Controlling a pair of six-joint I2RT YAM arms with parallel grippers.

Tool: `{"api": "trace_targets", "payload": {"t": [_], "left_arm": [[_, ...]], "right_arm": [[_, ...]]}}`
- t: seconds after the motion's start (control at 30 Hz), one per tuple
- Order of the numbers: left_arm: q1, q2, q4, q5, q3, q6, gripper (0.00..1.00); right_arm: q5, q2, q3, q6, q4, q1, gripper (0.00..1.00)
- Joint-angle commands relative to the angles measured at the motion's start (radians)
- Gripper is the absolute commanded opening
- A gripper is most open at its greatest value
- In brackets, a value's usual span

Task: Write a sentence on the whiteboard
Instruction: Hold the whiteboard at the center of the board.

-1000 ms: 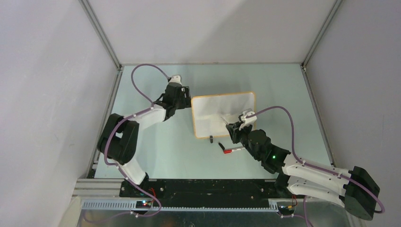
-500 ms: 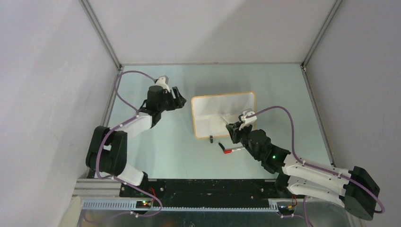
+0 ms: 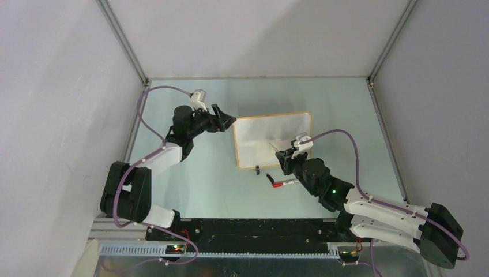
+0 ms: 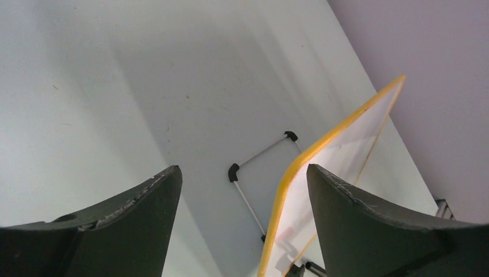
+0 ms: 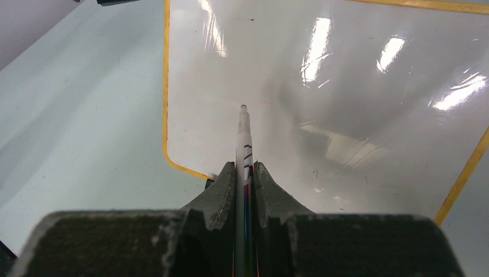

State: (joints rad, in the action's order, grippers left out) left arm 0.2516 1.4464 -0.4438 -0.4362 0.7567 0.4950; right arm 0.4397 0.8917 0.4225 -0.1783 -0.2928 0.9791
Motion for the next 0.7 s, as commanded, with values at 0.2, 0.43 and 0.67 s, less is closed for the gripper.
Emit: {"api": "trace_targets", "payload": {"t": [0.2,0.43,0.67], "left_arm": [[-0.009,-0.015,-0.173,-0.186,-0.019,0.062,0.84],[-0.008,0.078,-0.225,-0.286,0.018,0.103,0.78],[-0.009,0.103,-0.206,-0.3,0.049,0.09,0.7]], "right_arm": [[0.009,-0.013,0.03,0.012,-0.021,0.006,0.0],[0.002,-0.014,0.03,0.015,-0.022,0.005,0.0],[-0.124,0.016,0.122,-0.023,0.055,0.003,0.0]]}}
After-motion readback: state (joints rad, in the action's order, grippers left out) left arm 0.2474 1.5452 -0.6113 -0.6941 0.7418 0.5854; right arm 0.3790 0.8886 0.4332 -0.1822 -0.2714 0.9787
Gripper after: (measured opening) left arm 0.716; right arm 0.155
